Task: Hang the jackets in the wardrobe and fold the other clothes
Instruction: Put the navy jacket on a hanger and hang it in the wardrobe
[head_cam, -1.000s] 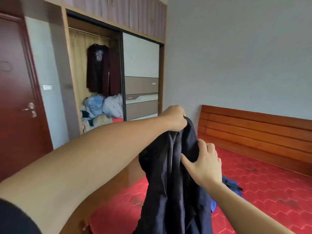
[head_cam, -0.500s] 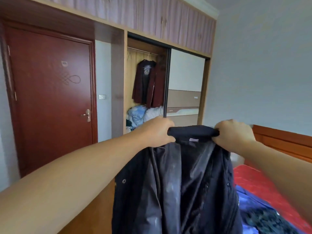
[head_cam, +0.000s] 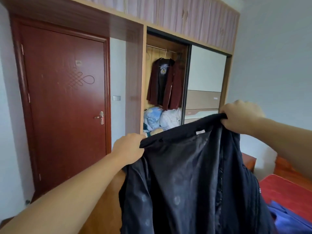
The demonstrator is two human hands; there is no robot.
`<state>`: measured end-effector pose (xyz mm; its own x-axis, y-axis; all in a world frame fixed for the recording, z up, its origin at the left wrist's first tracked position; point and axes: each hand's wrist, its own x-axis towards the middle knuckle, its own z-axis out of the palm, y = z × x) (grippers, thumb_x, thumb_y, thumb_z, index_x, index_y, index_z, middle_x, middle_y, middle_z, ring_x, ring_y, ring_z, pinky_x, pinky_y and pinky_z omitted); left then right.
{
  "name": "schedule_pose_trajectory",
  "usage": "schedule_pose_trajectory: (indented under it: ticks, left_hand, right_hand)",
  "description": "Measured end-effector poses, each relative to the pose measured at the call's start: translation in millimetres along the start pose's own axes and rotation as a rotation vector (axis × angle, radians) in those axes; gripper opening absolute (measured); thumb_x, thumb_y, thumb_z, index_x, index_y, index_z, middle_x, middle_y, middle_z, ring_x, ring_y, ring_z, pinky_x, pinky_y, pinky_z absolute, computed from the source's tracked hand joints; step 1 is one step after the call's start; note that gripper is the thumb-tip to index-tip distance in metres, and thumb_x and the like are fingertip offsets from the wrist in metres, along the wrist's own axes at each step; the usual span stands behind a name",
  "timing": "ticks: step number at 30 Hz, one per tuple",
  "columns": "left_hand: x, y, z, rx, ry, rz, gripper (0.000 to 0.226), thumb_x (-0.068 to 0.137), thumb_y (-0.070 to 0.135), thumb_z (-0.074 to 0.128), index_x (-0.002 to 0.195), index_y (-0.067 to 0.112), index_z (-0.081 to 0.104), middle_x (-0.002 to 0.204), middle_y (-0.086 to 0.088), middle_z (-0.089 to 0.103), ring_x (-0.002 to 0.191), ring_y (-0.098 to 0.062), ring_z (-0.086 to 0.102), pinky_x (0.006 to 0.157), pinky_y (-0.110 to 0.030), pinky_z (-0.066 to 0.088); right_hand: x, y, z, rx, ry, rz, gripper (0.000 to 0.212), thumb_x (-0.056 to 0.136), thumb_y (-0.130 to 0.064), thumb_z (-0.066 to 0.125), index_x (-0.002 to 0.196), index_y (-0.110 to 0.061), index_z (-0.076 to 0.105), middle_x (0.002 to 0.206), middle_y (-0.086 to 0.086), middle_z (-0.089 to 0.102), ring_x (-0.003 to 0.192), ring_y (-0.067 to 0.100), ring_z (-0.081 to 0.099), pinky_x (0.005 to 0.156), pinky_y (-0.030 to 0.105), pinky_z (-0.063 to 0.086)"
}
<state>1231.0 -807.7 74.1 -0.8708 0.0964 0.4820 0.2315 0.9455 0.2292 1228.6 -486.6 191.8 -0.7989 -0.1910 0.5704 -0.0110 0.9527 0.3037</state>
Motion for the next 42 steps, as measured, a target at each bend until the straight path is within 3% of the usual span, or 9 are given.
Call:
schedule_pose_trajectory:
  ticks: [6, 11, 17, 21, 26, 31, 34, 38, 42]
  left_hand:
    - [55.5, -59.9, -25.5, 0.115, 0.073, -0.065, 0.03, 0.085, 0.006, 0.045, 0.081, 0.035, 0.052, 0.075, 0.008, 0.052, 0.068, -0.019, 0.048, 0.052, -0.028, 0.031]
    - [115.2, -122.8, -37.6, 0.119, 0.031, -0.056, 0.017, 0.085, 0.025, 0.059, 0.068, 0.022, 0.057, 0.071, 0.004, 0.06, 0.068, -0.02, 0.057, 0.059, -0.032, 0.045]
    - [180.8, -191.3, -38.0, 0.066, -0.242, -0.067, 0.068, 0.058, 0.073, 0.067, 0.071, 0.006, 0.06, 0.065, -0.004, 0.058, 0.06, -0.012, 0.051, 0.057, -0.029, 0.034]
    - [217.7, -238.8, -38.7, -0.087, -0.196, -0.182, 0.062, 0.074, 0.064, 0.066, 0.069, 0.003, 0.058, 0.063, -0.005, 0.052, 0.06, -0.013, 0.049, 0.061, -0.03, 0.034]
    - [265.2, -310.0, -35.0, -0.02, -0.08, -0.318, 0.029, 0.076, 0.039, 0.078, 0.084, 0.012, 0.072, 0.083, -0.006, 0.072, 0.08, -0.02, 0.068, 0.075, -0.035, 0.052]
    - [317.4, -372.2, -12.2, 0.432, 0.034, -0.356, 0.027, 0.083, 0.05, 0.066, 0.078, 0.023, 0.06, 0.082, 0.005, 0.064, 0.077, -0.021, 0.063, 0.072, -0.037, 0.055]
    - [354.8, -416.0, 5.5, 0.549, 0.047, -0.336, 0.023, 0.089, 0.048, 0.058, 0.079, 0.027, 0.058, 0.084, 0.005, 0.062, 0.077, -0.022, 0.062, 0.068, -0.032, 0.05]
    - [410.7, -476.4, 27.6, 0.354, -0.045, -0.342, 0.014, 0.087, 0.039, 0.061, 0.086, 0.025, 0.063, 0.084, 0.005, 0.064, 0.077, -0.021, 0.062, 0.068, -0.031, 0.048]
    - [468.0, -508.1, 52.5, -0.151, -0.162, -0.288, 0.031, 0.082, 0.034, 0.072, 0.074, 0.005, 0.063, 0.066, 0.003, 0.057, 0.062, -0.013, 0.053, 0.054, -0.023, 0.035]
  right_hand:
    - [59.1, -56.2, 73.8, -0.09, -0.04, -0.088, 0.024, 0.093, -0.04, 0.046, 0.107, -0.023, 0.056, 0.108, 0.004, 0.064, 0.098, 0.028, 0.063, 0.072, 0.032, 0.047]
    - [137.3, -115.0, 150.9, 0.348, -0.125, 0.078, 0.013, 0.084, -0.035, 0.059, 0.088, -0.023, 0.062, 0.09, 0.004, 0.063, 0.084, 0.03, 0.061, 0.066, 0.032, 0.047]
    - [247.4, -184.2, 221.7, 0.884, -0.264, 0.155, 0.01, 0.077, -0.018, 0.07, 0.08, -0.009, 0.073, 0.076, 0.01, 0.066, 0.067, 0.023, 0.056, 0.054, 0.025, 0.04]
    - [304.5, -220.1, 231.5, 1.054, -0.351, 0.096, 0.009, 0.073, -0.009, 0.072, 0.076, -0.001, 0.073, 0.075, 0.015, 0.068, 0.063, 0.022, 0.057, 0.055, 0.026, 0.042]
    - [373.4, -266.1, 227.5, 1.022, -0.391, -0.083, 0.006, 0.068, -0.008, 0.071, 0.071, -0.002, 0.071, 0.064, 0.012, 0.064, 0.061, 0.021, 0.058, 0.058, 0.028, 0.043]
    - [432.4, -320.3, 237.0, 0.86, -0.393, -0.209, 0.017, 0.074, -0.008, 0.068, 0.059, -0.013, 0.061, 0.056, -0.001, 0.053, 0.052, 0.012, 0.048, 0.046, 0.02, 0.034]
    - [474.2, -354.6, 259.3, 0.631, -0.322, -0.255, 0.015, 0.077, -0.021, 0.069, 0.065, -0.018, 0.061, 0.068, 0.002, 0.062, 0.061, 0.014, 0.054, 0.05, 0.02, 0.038]
    - [531.1, -390.0, 290.0, 0.349, -0.252, -0.233, 0.025, 0.075, -0.049, 0.066, 0.079, -0.025, 0.063, 0.077, -0.005, 0.057, 0.076, 0.02, 0.058, 0.066, 0.029, 0.05]
    - [579.4, -391.3, 310.0, 0.265, -0.224, -0.107, 0.033, 0.07, -0.06, 0.064, 0.081, -0.029, 0.064, 0.081, -0.004, 0.059, 0.076, 0.024, 0.063, 0.067, 0.032, 0.051]
